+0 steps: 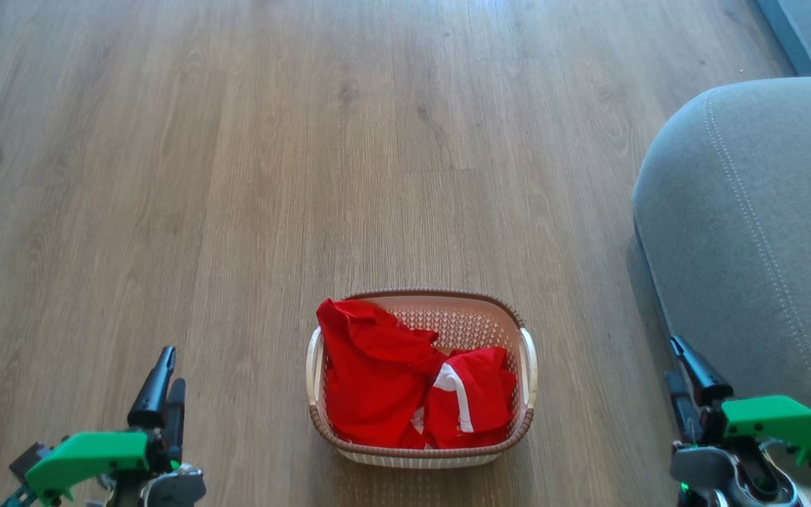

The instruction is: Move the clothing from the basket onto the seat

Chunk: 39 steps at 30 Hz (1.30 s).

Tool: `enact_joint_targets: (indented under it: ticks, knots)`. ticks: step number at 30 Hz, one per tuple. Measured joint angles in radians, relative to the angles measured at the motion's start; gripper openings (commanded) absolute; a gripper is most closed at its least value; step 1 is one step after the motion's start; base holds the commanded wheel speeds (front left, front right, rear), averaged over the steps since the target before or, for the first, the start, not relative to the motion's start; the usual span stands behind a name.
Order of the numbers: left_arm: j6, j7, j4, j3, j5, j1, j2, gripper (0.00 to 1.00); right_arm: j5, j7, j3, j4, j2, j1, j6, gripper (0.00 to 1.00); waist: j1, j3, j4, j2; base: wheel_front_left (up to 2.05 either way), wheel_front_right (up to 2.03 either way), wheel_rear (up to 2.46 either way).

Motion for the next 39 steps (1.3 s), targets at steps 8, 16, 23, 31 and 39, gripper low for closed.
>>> enact_joint_targets:
  ticks: [8,16,23,31,39]
  knots:
    - [0.0,-0.028,0.016,-0.029,0.053,-0.034,0.011,1.0,-0.035,-0.032,0.043,0.019,-0.008,-0.044,0.0,1.0,0.0,0.002,0.0,0.0,0.0,0.0,0.0]
    - [0.0,-0.053,0.025,-0.035,0.147,-0.056,0.018,1.0,-0.106,-0.061,0.077,0.04,-0.029,-0.079,0.0,1.0,0.0,0.005,-0.001,0.0,0.0,0.0,0.0]
    - [0.0,-0.066,0.031,-0.036,0.241,-0.076,0.021,1.0,-0.175,-0.076,0.098,0.05,-0.034,-0.103,0.0,1.0,0.0,0.006,-0.001,0.0,0.0,0.0,0.0]
    - [0.0,-0.09,0.036,-0.04,0.377,-0.097,0.024,1.0,-0.297,-0.096,0.115,0.064,-0.041,-0.132,0.0,1.0,0.0,0.008,-0.002,0.0,0.0,0.0,0.0]
    - [0.0,-0.115,0.035,-0.036,0.529,-0.122,0.025,1.0,-0.431,-0.126,0.132,0.076,-0.05,-0.163,0.0,1.0,0.0,0.013,-0.002,0.0,0.0,0.0,0.0]
